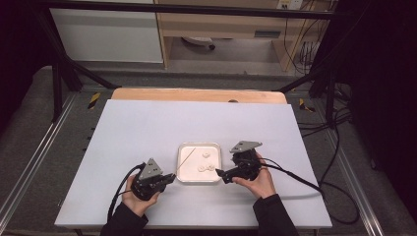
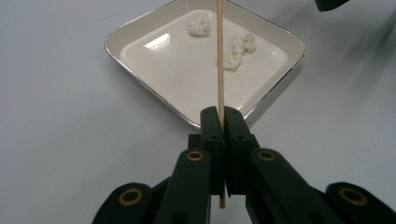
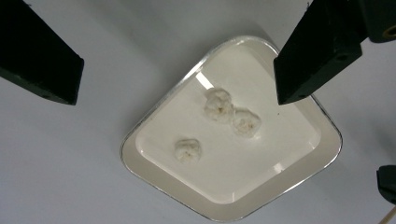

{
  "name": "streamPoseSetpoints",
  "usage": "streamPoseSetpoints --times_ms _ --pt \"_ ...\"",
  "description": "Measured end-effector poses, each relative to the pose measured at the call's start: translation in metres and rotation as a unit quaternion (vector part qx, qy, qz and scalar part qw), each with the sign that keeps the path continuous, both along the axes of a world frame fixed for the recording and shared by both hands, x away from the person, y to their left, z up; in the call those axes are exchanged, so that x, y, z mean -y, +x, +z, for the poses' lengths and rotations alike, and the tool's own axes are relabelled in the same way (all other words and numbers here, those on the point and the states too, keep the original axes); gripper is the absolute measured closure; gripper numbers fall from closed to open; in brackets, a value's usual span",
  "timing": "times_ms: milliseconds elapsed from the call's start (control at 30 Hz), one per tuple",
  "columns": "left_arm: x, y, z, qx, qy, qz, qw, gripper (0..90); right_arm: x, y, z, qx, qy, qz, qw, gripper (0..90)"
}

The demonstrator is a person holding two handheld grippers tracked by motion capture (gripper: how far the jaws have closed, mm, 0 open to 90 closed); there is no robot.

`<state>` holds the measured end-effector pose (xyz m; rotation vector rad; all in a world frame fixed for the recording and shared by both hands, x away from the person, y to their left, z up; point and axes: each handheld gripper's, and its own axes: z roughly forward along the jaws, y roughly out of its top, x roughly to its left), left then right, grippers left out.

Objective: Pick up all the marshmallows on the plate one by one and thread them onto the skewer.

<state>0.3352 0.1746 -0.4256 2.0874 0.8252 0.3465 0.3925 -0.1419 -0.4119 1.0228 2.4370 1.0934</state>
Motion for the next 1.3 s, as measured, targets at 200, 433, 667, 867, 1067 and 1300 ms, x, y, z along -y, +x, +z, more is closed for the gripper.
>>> streamPoseSetpoints --times_ms 200,433,667,867,1067,1300 --pt "0.000 -0.001 0.000 0.001 -0.002 0.003 1.0000 88.2 -0.013 0.010 0.001 0.000 0.008 -0.010 0.9999 5.3" --pt "0.002 0.000 0.000 0.000 -0.002 0.004 1.0000 88.2 -0.024 0.021 -0.008 -0.014 0.023 0.012 0.9996 16.5" --pt "0.003 0.000 -0.001 0.001 -0.001 0.003 1.0000 88.2 -0.031 0.024 -0.018 -0.019 0.008 0.047 0.9987 30.1" --pt "0.005 0.000 -0.002 -0.001 -0.001 0.001 1.0000 88.2 -0.035 0.023 -0.026 -0.023 0.004 0.058 0.9981 43.6" --pt "0.007 -0.001 -0.003 -0.002 -0.002 0.001 1.0000 88.2 -0.038 0.022 -0.032 -0.022 -0.006 0.067 0.9975 54.4" --pt "0.007 0.000 -0.003 -0.003 -0.001 0.002 1.0000 88.2 -0.039 0.021 -0.035 -0.016 -0.009 0.075 0.9970 63.0"
